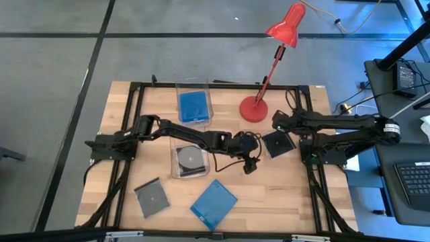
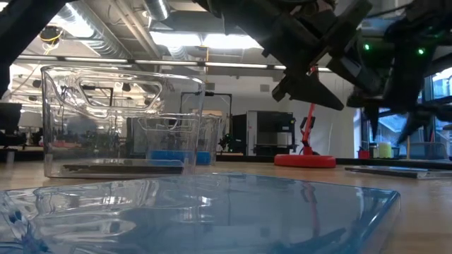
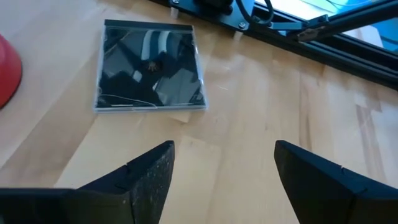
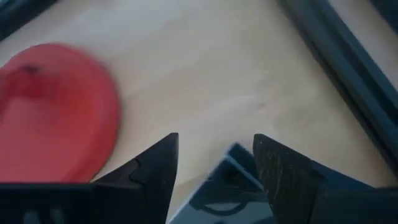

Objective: Pick & place jewel cases by type
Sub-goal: Put the top black cd case into the bottom transparent bin

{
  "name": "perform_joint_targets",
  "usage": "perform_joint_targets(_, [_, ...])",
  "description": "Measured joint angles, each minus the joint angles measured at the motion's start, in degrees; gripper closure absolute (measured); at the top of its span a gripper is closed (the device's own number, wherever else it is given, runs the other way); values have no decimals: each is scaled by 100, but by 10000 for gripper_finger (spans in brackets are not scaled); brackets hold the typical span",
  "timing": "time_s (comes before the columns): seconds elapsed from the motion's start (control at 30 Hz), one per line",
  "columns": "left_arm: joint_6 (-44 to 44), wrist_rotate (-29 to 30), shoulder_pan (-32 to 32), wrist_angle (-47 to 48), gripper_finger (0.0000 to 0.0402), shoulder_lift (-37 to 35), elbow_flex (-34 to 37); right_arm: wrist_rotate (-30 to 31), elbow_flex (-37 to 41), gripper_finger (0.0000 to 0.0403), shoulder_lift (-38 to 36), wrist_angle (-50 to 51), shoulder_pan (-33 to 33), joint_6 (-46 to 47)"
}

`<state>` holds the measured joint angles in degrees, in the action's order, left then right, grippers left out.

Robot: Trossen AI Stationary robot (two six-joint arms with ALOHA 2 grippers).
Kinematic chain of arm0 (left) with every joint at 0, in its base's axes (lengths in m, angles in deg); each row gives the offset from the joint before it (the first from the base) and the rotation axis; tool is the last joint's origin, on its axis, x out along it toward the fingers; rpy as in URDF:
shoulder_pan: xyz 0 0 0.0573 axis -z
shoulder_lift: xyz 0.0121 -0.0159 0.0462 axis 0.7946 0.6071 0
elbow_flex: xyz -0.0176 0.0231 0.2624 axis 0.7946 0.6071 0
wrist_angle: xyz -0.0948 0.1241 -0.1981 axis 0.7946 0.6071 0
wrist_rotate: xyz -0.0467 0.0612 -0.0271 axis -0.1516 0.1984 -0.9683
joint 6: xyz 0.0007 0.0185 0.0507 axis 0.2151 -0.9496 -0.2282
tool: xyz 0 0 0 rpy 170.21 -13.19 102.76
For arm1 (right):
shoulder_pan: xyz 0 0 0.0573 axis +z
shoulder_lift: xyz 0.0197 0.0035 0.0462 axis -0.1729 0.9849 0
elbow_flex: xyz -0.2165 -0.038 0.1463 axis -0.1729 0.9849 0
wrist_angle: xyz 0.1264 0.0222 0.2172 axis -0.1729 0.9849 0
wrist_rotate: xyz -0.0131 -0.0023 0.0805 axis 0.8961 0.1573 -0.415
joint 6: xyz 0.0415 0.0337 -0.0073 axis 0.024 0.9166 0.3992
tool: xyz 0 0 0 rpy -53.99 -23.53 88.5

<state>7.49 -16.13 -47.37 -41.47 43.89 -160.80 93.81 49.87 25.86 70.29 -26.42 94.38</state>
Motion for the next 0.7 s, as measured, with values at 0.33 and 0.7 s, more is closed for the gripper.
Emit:
perform_joint_targets(0.33, [-26, 29, 73, 288, 130, 33, -7, -727, 842, 192, 50, -702, -202, 452])
perform_joint_targets(0.7, [243, 442, 71, 1376, 130, 42, -7, -877, 953, 192, 57, -1131, -78, 579])
